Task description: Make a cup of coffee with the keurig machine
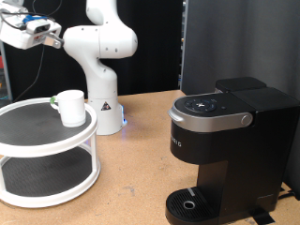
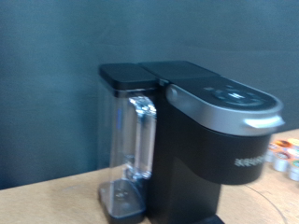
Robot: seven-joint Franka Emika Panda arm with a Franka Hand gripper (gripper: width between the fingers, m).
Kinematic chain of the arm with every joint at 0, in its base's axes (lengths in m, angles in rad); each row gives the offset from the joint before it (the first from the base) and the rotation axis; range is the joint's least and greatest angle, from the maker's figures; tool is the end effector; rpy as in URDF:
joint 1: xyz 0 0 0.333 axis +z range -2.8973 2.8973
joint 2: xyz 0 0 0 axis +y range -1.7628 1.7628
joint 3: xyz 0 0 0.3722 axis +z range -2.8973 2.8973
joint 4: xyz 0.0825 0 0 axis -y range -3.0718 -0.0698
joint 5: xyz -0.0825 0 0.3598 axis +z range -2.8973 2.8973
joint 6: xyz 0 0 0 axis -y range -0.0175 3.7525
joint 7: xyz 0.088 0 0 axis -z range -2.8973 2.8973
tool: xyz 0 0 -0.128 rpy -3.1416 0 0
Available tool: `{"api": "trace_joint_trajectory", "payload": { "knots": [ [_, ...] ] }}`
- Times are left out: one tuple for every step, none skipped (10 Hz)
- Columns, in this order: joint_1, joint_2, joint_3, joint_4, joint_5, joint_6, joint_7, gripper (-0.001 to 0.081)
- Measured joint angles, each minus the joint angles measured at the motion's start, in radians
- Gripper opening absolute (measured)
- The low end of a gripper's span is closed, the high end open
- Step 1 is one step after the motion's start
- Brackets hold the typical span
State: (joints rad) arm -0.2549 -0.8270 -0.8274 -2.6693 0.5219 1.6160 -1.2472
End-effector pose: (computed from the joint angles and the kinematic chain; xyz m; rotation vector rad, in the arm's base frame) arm 0.1397 -0.1960 0.4702 -2.0563 -0.3573 -0.8541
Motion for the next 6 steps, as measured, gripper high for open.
{"api": "trace_joint_trajectory", "payload": {
  "knots": [
    [-0.017,0.0,-0.011,-0.001,0.0,0.012,0.0,0.0001],
    [-0.03,0.0,-0.019,0.0,-0.007,0.013,0.0,0.0001],
    [-0.038,0.002,-0.023,0.003,-0.013,0.013,0.006,0.0001],
    [-0.041,0.005,-0.024,0.009,-0.016,0.014,0.014,0.0001],
    [-0.041,0.009,-0.024,0.014,-0.016,0.018,0.023,0.0001],
    [-0.041,0.013,-0.023,0.017,-0.016,0.025,0.029,0.0001]
  ]
}}
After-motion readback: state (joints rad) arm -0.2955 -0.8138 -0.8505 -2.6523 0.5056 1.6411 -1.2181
